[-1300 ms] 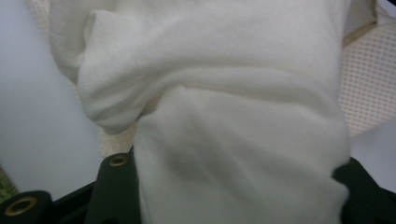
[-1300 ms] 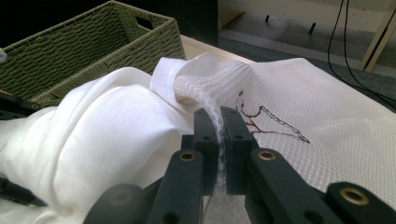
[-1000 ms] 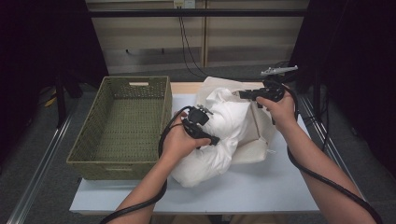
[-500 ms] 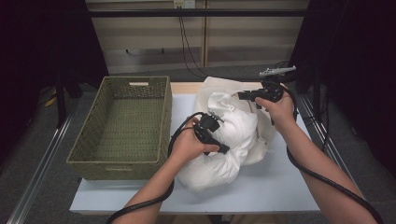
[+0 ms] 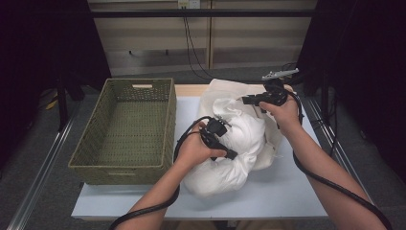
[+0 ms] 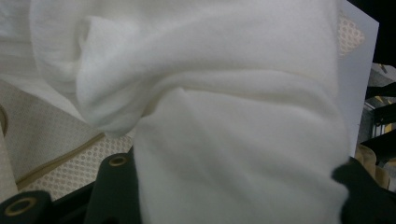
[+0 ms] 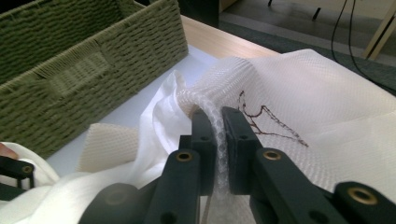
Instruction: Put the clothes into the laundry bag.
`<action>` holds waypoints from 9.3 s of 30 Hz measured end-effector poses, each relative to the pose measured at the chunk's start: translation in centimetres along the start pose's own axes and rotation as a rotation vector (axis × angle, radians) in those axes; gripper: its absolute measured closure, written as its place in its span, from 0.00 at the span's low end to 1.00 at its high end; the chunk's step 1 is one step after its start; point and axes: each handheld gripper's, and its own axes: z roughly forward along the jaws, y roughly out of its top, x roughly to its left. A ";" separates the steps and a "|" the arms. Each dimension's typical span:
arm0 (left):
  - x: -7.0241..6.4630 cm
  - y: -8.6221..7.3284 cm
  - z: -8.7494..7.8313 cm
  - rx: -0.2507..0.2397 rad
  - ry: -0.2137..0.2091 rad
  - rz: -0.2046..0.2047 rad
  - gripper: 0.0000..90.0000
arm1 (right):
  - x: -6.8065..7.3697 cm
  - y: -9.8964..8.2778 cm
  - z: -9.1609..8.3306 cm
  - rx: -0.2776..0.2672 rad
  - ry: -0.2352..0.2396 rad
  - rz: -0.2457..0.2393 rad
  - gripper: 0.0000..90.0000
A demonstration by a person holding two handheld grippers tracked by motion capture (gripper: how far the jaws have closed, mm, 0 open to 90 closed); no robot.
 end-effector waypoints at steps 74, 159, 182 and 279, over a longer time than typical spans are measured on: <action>4.2 2.5 -0.5 -0.204 0.284 -0.241 0.50 | 2.0 0.5 -0.9 -0.028 0.126 -0.019 0.96; 2.8 1.4 0.4 -0.131 0.198 -0.197 0.64 | 2.1 0.3 -1.2 -0.006 0.116 -0.034 0.96; 3.3 2.2 1.1 -0.190 0.268 -0.158 0.09 | 1.5 0.0 -1.5 -0.001 0.105 -0.025 0.96; 3.2 3.2 2.9 -0.272 0.279 -0.161 0.40 | 1.5 0.0 -2.1 -0.014 0.127 -0.024 0.96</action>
